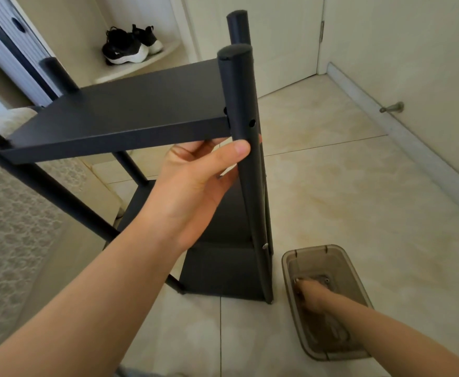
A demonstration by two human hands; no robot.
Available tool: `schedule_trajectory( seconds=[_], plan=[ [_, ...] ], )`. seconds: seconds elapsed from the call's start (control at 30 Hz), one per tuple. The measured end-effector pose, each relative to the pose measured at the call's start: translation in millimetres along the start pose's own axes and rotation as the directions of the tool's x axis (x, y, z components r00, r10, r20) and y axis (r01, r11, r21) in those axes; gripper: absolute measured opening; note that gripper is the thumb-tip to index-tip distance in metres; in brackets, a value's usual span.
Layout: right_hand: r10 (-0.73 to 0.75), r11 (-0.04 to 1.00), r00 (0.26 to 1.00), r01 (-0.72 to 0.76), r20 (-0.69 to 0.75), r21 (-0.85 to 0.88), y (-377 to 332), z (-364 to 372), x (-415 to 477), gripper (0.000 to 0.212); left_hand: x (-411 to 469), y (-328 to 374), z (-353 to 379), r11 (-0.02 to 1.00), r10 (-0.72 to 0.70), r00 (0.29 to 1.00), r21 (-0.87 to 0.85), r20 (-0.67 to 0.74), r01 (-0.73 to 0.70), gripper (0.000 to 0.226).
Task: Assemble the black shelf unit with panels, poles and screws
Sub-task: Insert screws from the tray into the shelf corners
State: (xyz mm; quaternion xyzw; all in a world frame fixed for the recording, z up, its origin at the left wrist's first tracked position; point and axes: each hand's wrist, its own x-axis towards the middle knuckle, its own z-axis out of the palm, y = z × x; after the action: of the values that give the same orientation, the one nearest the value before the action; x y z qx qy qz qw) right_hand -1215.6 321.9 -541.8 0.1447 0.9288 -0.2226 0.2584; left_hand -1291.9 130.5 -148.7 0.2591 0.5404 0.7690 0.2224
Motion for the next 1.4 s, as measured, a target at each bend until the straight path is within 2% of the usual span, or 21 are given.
schedule_trajectory(
  seconds=[0.1,0.23,0.33,0.53,0.63,0.83,0.97,1.07,1.23,1.33,1.4],
  plan=[
    [-0.086,0.990,0.996,0.084,-0.020,-0.112,5,6,5,0.026,2,0,-1,1.000,-0.002,1.000,0.000,0.002,0.002,0.017],
    [-0.178,0.948,0.984,0.167,-0.016,-0.271,10,11,4,0.043,2,0,-1,1.000,-0.001,1.000,0.001,0.002,0.001,0.016],
    [-0.258,0.898,0.966,0.233,-0.016,-0.373,14,14,3,0.044,3,0,-1,1.000,-0.002,1.000,0.000,-0.005,0.002,0.016],
    [-0.098,0.932,0.994,0.106,0.042,-0.346,8,18,-1,0.057,4,0,-2,1.000,-0.001,1.000,0.004,-0.004,0.001,0.017],
    [-0.074,0.929,0.997,0.083,0.038,-0.360,6,13,-1,0.056,5,-1,-3,1.000,-0.003,1.000,0.011,-0.013,0.003,0.018],
    [-0.036,0.930,0.999,0.044,0.029,-0.365,-4,-12,-9,0.037,6,-1,-5,1.000,-0.009,1.000,0.004,-0.024,0.009,0.022],
    [0.010,0.901,0.997,0.026,0.081,-0.433,-14,-45,-25,0.021,6,-2,-9,1.000,-0.025,0.999,-0.004,-0.038,0.025,0.018],
    [0.003,0.886,0.999,0.018,0.044,-0.463,-24,-84,-40,0.022,6,-3,-11,0.999,-0.033,0.999,-0.013,-0.012,0.033,0.017],
    [-0.108,0.865,0.993,0.075,-0.037,-0.497,-48,-153,-81,0.026,4,-1,-12,0.997,-0.079,0.996,0.018,-0.033,0.080,0.044],
    [-0.180,0.843,0.980,0.109,-0.084,-0.527,-64,-187,-109,0.026,4,1,-10,0.989,-0.140,0.984,0.027,-0.107,0.144,0.087],
    [-0.239,0.856,0.962,0.143,-0.134,-0.497,-78,-210,-132,0.027,2,5,-7,0.988,-0.154,0.980,0.006,-0.123,0.156,0.098]
  ],
)
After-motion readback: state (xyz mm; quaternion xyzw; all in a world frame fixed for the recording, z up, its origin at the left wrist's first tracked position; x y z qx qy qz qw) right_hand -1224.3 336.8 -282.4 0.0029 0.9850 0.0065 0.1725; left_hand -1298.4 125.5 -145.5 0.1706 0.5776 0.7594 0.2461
